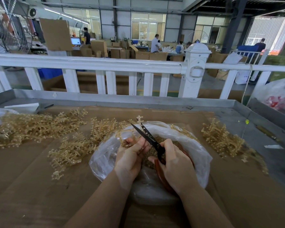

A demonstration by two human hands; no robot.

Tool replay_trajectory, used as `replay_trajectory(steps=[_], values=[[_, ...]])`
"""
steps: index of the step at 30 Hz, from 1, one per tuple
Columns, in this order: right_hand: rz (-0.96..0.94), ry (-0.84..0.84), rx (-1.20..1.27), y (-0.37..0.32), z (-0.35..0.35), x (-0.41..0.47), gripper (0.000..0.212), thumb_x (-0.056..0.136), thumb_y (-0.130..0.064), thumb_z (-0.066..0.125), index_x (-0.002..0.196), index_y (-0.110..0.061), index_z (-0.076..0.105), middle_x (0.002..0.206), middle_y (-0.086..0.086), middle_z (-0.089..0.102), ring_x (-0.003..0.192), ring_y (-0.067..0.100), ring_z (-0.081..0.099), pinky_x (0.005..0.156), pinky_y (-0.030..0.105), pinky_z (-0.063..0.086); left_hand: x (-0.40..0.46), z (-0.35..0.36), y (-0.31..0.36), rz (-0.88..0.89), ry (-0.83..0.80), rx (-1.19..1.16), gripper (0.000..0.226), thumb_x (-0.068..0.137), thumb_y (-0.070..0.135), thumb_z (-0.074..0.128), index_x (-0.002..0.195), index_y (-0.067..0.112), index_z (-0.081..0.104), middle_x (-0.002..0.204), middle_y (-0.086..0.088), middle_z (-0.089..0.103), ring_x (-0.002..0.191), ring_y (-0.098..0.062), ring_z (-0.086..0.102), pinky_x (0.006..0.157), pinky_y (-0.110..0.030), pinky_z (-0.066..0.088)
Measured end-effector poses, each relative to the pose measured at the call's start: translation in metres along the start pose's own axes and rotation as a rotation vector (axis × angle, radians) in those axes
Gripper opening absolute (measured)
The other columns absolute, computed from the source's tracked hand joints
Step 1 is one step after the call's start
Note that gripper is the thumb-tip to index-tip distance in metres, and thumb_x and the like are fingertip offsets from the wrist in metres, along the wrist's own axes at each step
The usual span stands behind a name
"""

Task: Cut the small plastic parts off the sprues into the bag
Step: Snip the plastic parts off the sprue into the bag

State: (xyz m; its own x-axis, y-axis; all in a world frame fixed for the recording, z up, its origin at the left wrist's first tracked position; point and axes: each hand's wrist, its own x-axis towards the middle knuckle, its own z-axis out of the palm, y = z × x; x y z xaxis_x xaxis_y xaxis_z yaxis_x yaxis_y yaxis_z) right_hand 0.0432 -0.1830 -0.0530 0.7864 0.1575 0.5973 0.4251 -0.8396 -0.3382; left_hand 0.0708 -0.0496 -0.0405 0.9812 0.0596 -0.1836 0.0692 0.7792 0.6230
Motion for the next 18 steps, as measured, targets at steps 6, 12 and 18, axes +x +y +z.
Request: replay_trajectory(steps=[6,12,18], values=[[-0.012,0.001,-0.006,0.0013,0.0022,0.0019,0.038,0.082,-0.040,0.069,0.102,-0.012,0.055,0.081,0.001,0.065,0.071,0.018,0.064,0.060,0.027,0.052,0.0009,-0.0010,-0.0013,0.000,0.007,-0.016,0.033,0.083,-0.008,0.059,0.072,0.018,0.043,0.062,-0.005,0.068,0.054,-0.012,0.066,0.052,-0.020,0.055],[-0.002,0.061,-0.020,0.0000,0.0015,-0.0010,0.039,0.077,-0.043,0.073,0.098,-0.015,0.057,0.080,-0.003,0.066,0.072,0.016,0.064,0.057,0.031,0.054,0.0022,-0.0022,-0.0019,0.001,0.004,-0.017,0.031,0.082,-0.008,0.060,0.074,0.017,0.044,0.061,-0.005,0.068,0.054,-0.012,0.066,0.052,-0.020,0.054],[-0.016,0.025,0.020,0.0030,0.0023,-0.0008,0.035,0.083,-0.044,0.065,0.101,-0.017,0.054,0.090,-0.003,0.062,0.085,0.015,0.060,0.073,0.029,0.052,0.0022,-0.0038,-0.0021,-0.019,-0.009,0.000,0.031,0.084,-0.010,0.056,0.073,0.016,0.044,0.059,-0.004,0.064,0.051,-0.012,0.065,0.051,-0.020,0.054]])
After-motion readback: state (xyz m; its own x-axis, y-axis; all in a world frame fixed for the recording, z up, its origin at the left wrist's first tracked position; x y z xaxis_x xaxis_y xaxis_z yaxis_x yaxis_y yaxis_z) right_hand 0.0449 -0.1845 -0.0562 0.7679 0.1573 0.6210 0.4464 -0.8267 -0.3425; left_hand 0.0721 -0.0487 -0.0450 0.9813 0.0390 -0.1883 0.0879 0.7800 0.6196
